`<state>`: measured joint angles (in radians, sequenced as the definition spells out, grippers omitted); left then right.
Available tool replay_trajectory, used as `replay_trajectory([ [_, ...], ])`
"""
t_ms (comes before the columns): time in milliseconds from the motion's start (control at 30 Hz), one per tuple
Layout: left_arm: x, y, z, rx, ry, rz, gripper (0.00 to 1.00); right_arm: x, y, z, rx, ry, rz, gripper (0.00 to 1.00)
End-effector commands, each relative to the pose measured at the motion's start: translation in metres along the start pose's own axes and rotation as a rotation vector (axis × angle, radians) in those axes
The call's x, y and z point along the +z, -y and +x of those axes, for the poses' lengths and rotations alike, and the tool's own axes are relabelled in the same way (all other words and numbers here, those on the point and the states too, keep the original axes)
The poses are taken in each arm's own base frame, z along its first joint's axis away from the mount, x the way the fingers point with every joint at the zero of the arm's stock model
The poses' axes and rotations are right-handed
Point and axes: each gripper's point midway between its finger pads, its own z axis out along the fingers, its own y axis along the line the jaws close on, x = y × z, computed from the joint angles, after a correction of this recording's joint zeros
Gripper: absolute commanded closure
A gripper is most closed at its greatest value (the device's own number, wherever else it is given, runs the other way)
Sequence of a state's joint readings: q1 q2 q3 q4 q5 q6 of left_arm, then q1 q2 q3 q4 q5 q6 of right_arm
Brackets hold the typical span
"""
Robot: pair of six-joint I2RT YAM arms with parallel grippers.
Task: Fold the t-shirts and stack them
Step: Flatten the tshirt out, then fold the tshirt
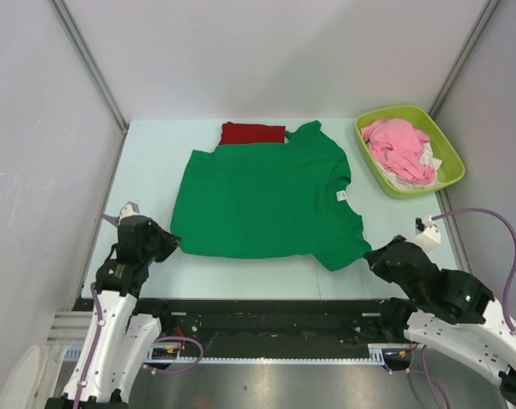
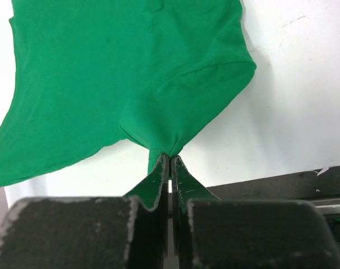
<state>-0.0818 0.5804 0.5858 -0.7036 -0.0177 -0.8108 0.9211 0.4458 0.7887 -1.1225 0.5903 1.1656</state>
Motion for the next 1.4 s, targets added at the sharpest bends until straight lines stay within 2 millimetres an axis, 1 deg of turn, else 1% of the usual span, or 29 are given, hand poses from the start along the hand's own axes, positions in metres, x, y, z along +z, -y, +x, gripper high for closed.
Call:
replay_trajectory([
  [0, -0.027, 0.006, -0.008, 0.002, 0.029, 0.025, 1.00, -0.018, 0.005, -0.022, 0.025, 0.054, -0.003, 1.00],
  [100, -0.036, 0.002, -0.010, 0.001, 0.053, 0.021, 1.00, -0.027, 0.008, -0.032, 0.040, 0.080, -0.008, 1.00],
  [267, -0.037, -0.001, -0.007, -0.003, 0.042, 0.003, 1.00, -0.036, 0.007, -0.043, 0.049, 0.108, -0.016, 1.00],
  [367, -0.041, 0.001, -0.013, -0.001, 0.059, 0.003, 1.00, -0.043, 0.009, -0.051, 0.060, 0.127, -0.028, 1.00],
  [400, -0.044, 0.004, -0.018, 0.000, 0.072, 0.003, 1.00, -0.045, 0.009, -0.053, 0.049, 0.135, -0.032, 1.00],
  [500, -0.045, 0.007, -0.025, 0.009, 0.088, 0.000, 1.00, -0.045, 0.005, -0.056, 0.027, 0.143, -0.038, 1.00],
  [667, -0.029, 0.009, -0.029, 0.015, 0.076, -0.026, 1.00, -0.032, -0.004, -0.056, -0.021, 0.140, 0.009, 1.00],
  [733, -0.022, 0.008, -0.028, 0.014, 0.068, -0.034, 1.00, -0.030, -0.007, -0.060, -0.049, 0.157, 0.012, 1.00],
  [767, -0.017, 0.010, -0.029, 0.016, 0.064, -0.034, 1.00, -0.028, -0.013, -0.062, -0.055, 0.166, 0.000, 1.00],
  [833, -0.011, 0.010, -0.029, 0.011, 0.057, -0.042, 1.00, -0.022, -0.015, -0.066, -0.081, 0.184, 0.019, 1.00],
  [867, -0.006, 0.012, -0.031, 0.013, 0.055, -0.039, 1.00, -0.020, -0.019, -0.067, -0.091, 0.189, 0.017, 1.00],
  [933, 0.000, 0.012, -0.033, 0.011, 0.054, -0.051, 1.00, -0.010, -0.026, -0.063, -0.120, 0.174, 0.031, 1.00],
  [967, 0.003, 0.014, -0.035, 0.014, 0.055, -0.044, 1.00, -0.006, -0.033, -0.065, -0.126, 0.180, 0.018, 1.00],
  [1000, 0.009, 0.013, -0.037, 0.012, 0.047, -0.061, 1.00, -0.002, -0.037, -0.062, -0.139, 0.164, 0.013, 1.00],
  [1033, 0.011, 0.015, -0.041, 0.014, 0.054, -0.059, 1.00, 0.003, -0.036, -0.062, -0.143, 0.166, 0.026, 1.00],
  [1067, 0.014, 0.016, -0.042, 0.012, 0.054, -0.060, 1.00, 0.006, -0.042, -0.065, -0.154, 0.176, 0.013, 1.00],
  [1100, 0.018, 0.016, -0.044, 0.010, 0.046, -0.072, 1.00, 0.012, -0.045, -0.061, -0.162, 0.147, 0.003, 1.00],
  [1133, 0.021, 0.017, -0.047, 0.010, 0.049, -0.071, 1.00, 0.019, -0.040, -0.064, -0.146, 0.149, 0.027, 1.00],
  [1167, 0.023, 0.020, -0.050, 0.008, 0.053, -0.071, 1.00, 0.024, -0.043, -0.069, -0.131, 0.157, 0.016, 1.00],
  [1200, 0.028, 0.018, -0.050, 0.008, 0.039, -0.085, 1.00, 0.028, -0.047, -0.063, -0.147, 0.106, -0.017, 1.00],
  [1233, 0.030, 0.019, -0.052, 0.006, 0.041, -0.086, 1.00, 0.036, -0.038, -0.072, -0.112, 0.117, 0.016, 1.00],
  [1267, 0.032, 0.019, -0.053, 0.006, 0.040, -0.089, 1.00, 0.042, -0.038, -0.073, -0.100, 0.114, 0.001, 1.00],
  [1300, 0.034, 0.019, -0.054, 0.002, 0.037, -0.090, 1.00, 0.045, -0.042, -0.069, -0.105, 0.070, -0.044, 1.00],
  [1333, 0.038, 0.020, -0.055, 0.001, 0.036, -0.093, 1.00, 0.050, -0.039, -0.070, -0.091, 0.061, -0.043, 1.00],
  [1367, 0.040, 0.019, -0.055, -0.001, 0.036, -0.096, 1.00, 0.055, -0.029, -0.078, -0.058, 0.077, -0.025, 1.00],
])
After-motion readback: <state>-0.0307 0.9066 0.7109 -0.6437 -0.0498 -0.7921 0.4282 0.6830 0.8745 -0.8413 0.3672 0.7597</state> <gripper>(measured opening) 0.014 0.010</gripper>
